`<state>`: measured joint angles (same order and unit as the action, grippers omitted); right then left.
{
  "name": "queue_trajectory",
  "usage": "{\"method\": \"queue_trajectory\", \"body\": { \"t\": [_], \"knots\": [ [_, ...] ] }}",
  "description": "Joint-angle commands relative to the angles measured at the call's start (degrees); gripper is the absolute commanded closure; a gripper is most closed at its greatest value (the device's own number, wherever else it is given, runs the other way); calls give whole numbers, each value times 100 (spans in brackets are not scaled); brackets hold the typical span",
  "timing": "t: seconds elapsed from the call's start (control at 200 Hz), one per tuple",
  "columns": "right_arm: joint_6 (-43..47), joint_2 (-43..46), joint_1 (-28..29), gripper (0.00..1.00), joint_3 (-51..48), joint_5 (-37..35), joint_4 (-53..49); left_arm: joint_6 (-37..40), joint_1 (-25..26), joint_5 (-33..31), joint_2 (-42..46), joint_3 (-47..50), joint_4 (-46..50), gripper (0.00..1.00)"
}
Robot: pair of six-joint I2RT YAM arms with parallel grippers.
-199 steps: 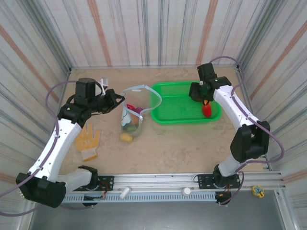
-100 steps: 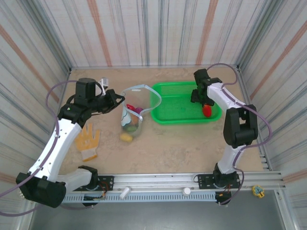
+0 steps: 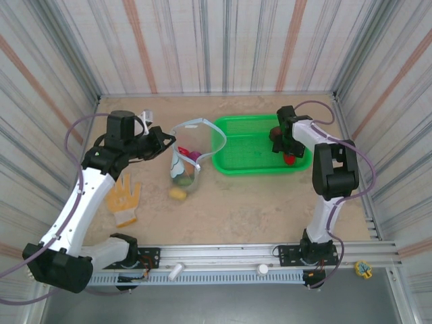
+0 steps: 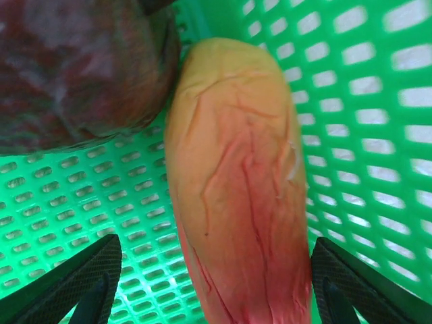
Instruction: Place the food in the zip-top bag and seal the zipper
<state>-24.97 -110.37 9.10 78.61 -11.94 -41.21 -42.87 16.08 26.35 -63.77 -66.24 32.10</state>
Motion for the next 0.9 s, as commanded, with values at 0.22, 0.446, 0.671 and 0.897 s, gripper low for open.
{"method": "queue_trajectory", "body": {
  "t": [0.22, 0.446, 0.671, 0.897],
  "knots": [
    [20, -359, 28, 44, 349, 440, 6, 158, -35, -54, 300, 22, 68, 100],
    [-82, -17, 95, 63, 186, 498, 105, 183, -34, -80, 392, 23, 156, 100],
    [-274, 841, 211, 62, -100, 256, 29, 157, -34, -29, 383, -29, 183, 100],
    [-322, 1999, 303, 65, -163, 466, -56, 143, -34, -8, 401, -49, 211, 100]
  ]
}}
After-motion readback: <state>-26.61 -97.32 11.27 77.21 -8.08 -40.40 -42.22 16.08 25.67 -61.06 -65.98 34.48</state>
